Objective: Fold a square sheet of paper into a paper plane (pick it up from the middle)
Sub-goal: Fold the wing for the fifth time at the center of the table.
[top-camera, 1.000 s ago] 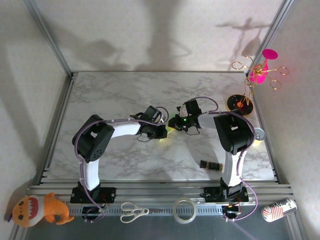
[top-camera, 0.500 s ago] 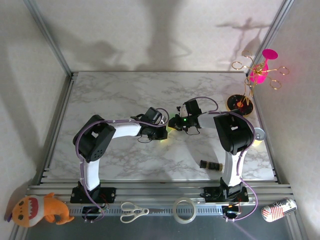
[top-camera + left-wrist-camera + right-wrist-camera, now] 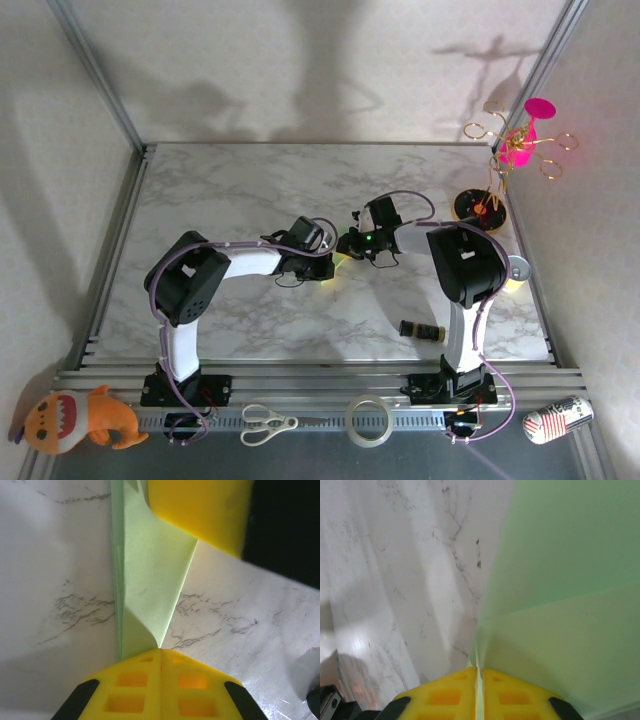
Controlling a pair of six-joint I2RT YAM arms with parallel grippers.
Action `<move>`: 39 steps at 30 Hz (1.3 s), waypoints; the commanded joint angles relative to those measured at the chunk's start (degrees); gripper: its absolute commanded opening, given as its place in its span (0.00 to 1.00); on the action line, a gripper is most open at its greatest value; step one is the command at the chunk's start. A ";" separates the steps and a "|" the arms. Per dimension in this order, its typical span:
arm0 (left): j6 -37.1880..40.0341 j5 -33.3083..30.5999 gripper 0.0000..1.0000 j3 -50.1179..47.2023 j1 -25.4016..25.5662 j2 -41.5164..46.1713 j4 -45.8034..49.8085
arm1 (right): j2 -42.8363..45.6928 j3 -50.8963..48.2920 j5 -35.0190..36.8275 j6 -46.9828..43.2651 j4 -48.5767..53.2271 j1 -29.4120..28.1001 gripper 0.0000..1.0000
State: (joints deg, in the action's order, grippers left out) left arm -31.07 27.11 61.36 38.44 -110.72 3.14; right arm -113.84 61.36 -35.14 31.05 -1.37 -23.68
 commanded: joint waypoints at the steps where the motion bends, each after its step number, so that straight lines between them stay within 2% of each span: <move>1: 1.10 -2.70 0.01 -2.83 0.59 -0.75 6.72 | -2.67 2.49 5.27 -3.22 1.34 1.78 0.13; 22: 3.22 -1.70 0.02 -7.13 1.94 5.01 12.19 | -4.18 1.35 6.44 -3.27 3.32 1.66 0.12; 28: 5.54 -3.57 0.03 -3.44 1.73 8.33 16.21 | -3.72 0.91 6.31 -3.19 3.23 1.53 0.12; 34: 3.48 -3.16 0.07 2.04 0.90 11.59 9.97 | -3.83 0.53 6.03 -2.70 2.70 1.11 0.12; 39: -0.36 -3.01 0.05 5.19 0.75 5.38 4.29 | -4.16 0.67 5.76 -2.31 2.27 0.69 0.12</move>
State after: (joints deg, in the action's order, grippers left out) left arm -28.77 24.36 64.84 39.29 -102.10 10.44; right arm -114.87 62.81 -35.18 29.58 -0.32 -23.20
